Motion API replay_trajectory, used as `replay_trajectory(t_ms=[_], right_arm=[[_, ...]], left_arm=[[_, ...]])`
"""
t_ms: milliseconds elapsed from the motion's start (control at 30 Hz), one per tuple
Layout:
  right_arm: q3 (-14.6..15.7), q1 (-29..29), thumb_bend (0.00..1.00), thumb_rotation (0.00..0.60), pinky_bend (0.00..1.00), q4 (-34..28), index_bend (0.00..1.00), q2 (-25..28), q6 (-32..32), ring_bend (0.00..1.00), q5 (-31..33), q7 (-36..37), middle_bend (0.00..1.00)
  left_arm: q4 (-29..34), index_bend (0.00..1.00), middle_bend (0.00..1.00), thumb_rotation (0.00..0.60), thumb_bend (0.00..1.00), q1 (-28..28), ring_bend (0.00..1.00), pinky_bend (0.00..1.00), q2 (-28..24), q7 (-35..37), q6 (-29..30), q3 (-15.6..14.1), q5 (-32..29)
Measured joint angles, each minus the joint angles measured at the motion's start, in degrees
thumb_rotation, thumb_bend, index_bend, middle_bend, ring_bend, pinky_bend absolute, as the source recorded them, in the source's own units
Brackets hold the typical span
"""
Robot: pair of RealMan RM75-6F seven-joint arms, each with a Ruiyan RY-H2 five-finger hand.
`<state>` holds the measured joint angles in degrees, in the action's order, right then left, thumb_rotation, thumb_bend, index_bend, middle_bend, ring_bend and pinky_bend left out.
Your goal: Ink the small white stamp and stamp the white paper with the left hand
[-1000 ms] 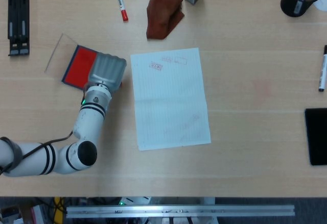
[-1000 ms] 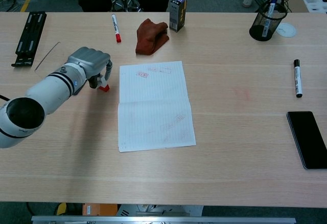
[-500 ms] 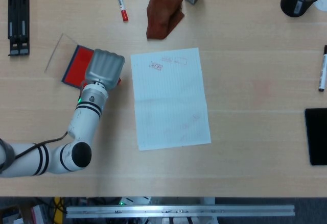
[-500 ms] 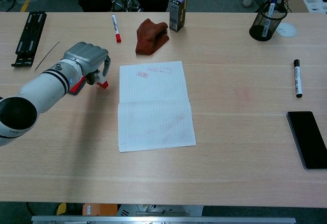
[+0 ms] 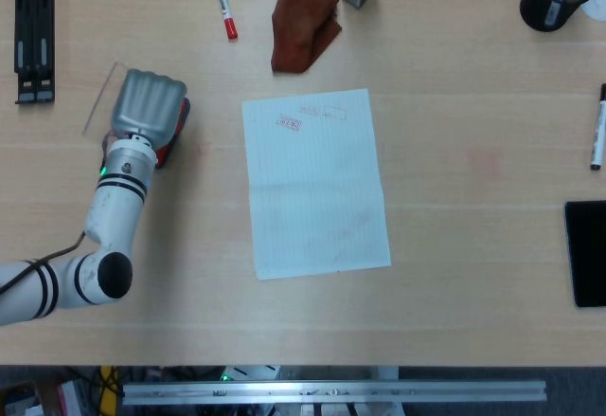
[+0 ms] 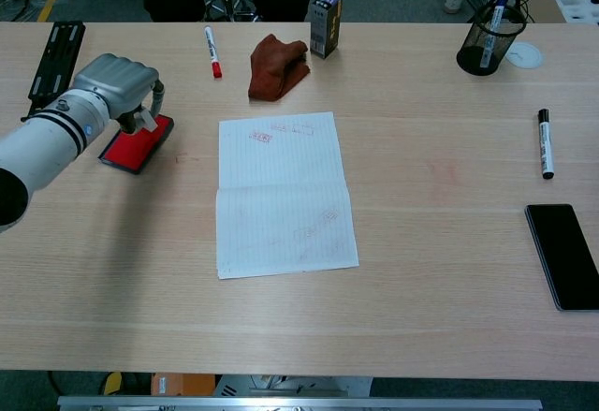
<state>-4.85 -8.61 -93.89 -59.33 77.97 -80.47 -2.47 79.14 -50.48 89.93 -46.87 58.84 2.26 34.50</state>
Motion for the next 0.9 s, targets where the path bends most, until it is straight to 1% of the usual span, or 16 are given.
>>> replay_trajectory(t_ms=[200, 400, 600, 900], right_arm=[[-0.1, 0.0, 0.12, 0.6, 0.51, -1.1, 0.32, 0.3, 0.2, 0.36, 0.2, -1.2, 0.44], [-0.2, 0.0, 0.12, 0.6, 0.51, -1.8, 0.32, 0.4, 0.2, 0.36, 0.6, -2.1, 0.44], [-0.3, 0.2, 0.12, 0.6, 0.51, -2.2, 0.32, 0.6, 0.3, 0.36, 0.9, -2.6, 0.44], [-0.2, 0.3, 0.12, 0.6, 0.51, -2.3, 0.32, 0.5, 0.3, 0.36, 1.1, -2.9, 0.44]], left_arm=[[-5.4, 0.54, 1.0, 0.6, 0.35, 1.3, 1.0, 1.0, 1.3, 2.4, -2.3, -0.4, 2.1], [-8.2, 0.54, 1.0, 0.6, 0.35, 1.9, 1.0, 1.0, 2.8, 3.4, -4.1, -0.2, 3.5], [-10.2, 0.54, 1.0, 0.6, 0.35, 2.2, 1.0, 1.0, 4.1, 3.7, -5.8, 0.5, 3.6], [-11.1, 0.53, 1.0, 0.6, 0.35, 2.2, 1.0, 1.0, 4.5, 3.4, -7.5, 1.5, 2.4]])
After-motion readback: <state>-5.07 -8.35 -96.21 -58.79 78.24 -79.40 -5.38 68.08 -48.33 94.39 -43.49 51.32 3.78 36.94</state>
